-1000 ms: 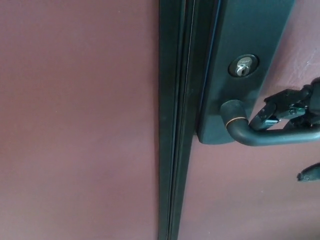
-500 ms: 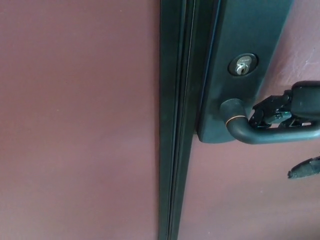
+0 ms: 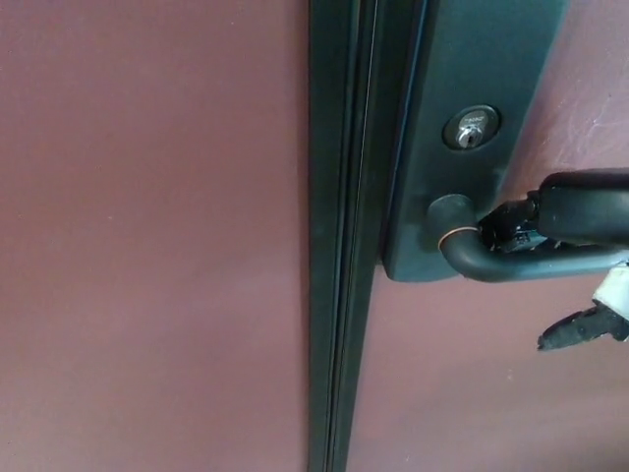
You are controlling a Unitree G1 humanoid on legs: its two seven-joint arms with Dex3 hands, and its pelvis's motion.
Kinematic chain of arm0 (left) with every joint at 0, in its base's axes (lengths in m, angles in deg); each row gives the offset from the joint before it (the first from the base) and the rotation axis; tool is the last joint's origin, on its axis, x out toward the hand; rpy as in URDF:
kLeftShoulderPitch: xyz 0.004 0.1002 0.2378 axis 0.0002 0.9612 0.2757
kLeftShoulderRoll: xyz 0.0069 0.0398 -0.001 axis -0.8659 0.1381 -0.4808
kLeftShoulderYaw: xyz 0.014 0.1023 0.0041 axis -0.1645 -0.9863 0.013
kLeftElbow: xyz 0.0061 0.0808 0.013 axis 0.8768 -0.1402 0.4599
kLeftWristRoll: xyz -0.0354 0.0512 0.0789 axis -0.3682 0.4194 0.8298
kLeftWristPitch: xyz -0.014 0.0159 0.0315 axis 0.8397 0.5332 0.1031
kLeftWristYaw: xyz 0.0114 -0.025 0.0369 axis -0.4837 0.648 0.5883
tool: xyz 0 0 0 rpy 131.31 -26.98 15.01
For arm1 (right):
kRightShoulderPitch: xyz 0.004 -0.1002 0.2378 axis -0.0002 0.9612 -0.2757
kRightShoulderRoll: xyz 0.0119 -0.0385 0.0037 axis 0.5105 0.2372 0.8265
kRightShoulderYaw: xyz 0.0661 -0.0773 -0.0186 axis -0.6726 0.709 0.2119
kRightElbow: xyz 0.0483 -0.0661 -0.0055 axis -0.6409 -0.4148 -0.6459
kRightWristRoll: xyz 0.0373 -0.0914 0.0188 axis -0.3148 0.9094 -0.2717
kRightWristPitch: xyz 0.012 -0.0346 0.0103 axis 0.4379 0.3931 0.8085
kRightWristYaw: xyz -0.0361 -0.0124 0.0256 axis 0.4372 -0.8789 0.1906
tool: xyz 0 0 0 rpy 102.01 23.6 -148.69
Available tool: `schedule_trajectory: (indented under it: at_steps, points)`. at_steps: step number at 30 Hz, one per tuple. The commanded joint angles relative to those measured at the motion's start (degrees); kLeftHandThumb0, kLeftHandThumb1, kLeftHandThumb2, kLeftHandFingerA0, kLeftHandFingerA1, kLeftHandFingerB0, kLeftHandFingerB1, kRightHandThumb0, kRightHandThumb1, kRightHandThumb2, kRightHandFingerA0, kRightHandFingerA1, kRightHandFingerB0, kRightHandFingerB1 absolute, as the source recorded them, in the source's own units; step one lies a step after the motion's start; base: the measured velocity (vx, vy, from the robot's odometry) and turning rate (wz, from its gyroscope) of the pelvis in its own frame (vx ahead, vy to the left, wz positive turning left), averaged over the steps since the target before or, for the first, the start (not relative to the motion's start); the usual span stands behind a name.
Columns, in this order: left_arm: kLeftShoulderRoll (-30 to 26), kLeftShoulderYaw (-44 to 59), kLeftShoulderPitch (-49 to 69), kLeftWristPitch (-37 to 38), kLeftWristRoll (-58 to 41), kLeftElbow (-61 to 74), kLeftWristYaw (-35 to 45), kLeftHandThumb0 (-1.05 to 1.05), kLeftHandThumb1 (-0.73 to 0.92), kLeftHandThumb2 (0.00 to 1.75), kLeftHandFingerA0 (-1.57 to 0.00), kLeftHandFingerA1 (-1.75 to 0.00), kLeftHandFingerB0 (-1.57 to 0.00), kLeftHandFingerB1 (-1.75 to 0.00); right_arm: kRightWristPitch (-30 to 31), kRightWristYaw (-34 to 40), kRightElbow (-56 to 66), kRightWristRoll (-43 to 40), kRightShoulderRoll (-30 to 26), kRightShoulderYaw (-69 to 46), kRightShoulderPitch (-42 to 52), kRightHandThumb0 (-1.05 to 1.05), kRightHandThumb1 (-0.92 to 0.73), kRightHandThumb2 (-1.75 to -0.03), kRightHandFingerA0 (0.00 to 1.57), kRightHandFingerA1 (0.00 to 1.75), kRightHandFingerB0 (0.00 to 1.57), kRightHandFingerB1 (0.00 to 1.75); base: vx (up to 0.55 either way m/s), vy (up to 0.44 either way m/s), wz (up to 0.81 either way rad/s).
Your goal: The robot walks towards the door handle and put its right hand on it and twist the handle
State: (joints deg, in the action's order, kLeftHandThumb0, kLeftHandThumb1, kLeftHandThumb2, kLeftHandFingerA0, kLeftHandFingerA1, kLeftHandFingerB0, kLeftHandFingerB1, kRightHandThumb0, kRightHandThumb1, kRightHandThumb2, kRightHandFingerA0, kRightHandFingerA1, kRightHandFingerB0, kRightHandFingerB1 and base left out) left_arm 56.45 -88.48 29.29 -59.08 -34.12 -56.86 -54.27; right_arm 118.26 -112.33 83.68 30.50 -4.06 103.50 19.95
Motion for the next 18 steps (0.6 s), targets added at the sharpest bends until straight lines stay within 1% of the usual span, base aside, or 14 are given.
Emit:
schedule_trajectory:
  at_steps: [1,2,3,4,5,9,10,11,18]
  points:
    - [-0.09,0.03,0.37,-0.02,0.29,-0.02,0.46,-0.25,0.53,0.56,-0.78,-0.68,-0.62,-0.63,-2.09,-2.40,-1.66,2.49,2.52,3.07,2.96,-0.43,-0.53,-0.56,0.56,0.44,0.49,0.38,0.00,0.000,0.00]
    - [-0.09,0.02,0.38,0.04,0.31,-0.01,0.43,-0.25,0.53,0.56,-0.78,-0.68,-0.62,-0.63,-3.10,-2.07,-1.92,2.60,2.70,2.56,3.36,-0.43,-0.53,-0.56,0.56,0.44,0.49,0.38,0.00,0.000,0.00]
    - [-0.12,-0.05,0.41,0.10,0.39,-0.03,0.43,-0.26,0.53,0.56,-0.78,-0.68,-0.62,-0.63,-4.78,-1.15,-2.36,2.39,2.93,1.73,3.87,-0.38,-0.52,-0.55,0.63,0.46,0.56,0.41,0.00,0.000,0.00]
    - [-0.11,-0.16,0.31,-0.08,0.53,-0.13,0.48,-0.25,0.53,0.56,-0.77,-0.68,-0.62,-0.63,-8.28,1.99,-2.89,1.62,3.52,-1.01,5.83,-0.29,-0.52,-0.55,0.77,0.51,0.71,0.48,0.00,0.000,0.00]
    - [-0.13,-0.29,0.23,-0.19,0.65,-0.16,0.57,-0.25,0.53,0.56,-0.77,-0.67,-0.62,-0.63,-9.95,3.75,-3.06,1.30,3.95,-2.61,7.06,-0.24,-0.52,-0.55,0.83,0.54,0.74,0.50,0.00,0.000,0.00]
    - [-0.16,-0.47,0.15,-0.27,0.71,-0.16,0.66,-0.25,0.53,0.56,-0.77,-0.67,-0.62,-0.63,-11.99,4.10,-3.51,2.05,5.15,-4.73,8.71,-0.24,-0.52,-0.55,0.83,0.54,0.74,0.50,0.00,0.000,0.00]
    - [-0.25,-0.49,0.36,-0.09,0.70,-0.16,0.65,-0.26,0.52,0.56,-0.77,-0.67,-0.62,-0.63,-12.36,5.92,-2.83,1.65,5.80,-6.94,10.57,-0.12,-0.54,-0.56,0.92,0.65,0.74,0.53,0.00,0.000,0.00]
    - [-0.21,-0.54,0.47,-0.04,0.71,-0.17,0.57,-0.26,0.52,0.55,-0.77,-0.67,-0.63,-0.63,-12.70,6.47,-2.46,1.63,6.07,-8.14,11.57,-0.12,-0.55,-0.56,0.89,0.64,0.75,0.53,0.00,0.000,0.00]
    - [-0.28,-0.48,0.63,0.20,0.47,-0.10,0.74,-0.26,0.52,0.55,-0.77,-0.67,-0.63,-0.63,-13.84,4.54,-2.12,2.95,6.95,-10.32,12.93,-0.12,-0.55,-0.56,0.88,0.62,0.75,0.54,0.00,0.000,0.00]
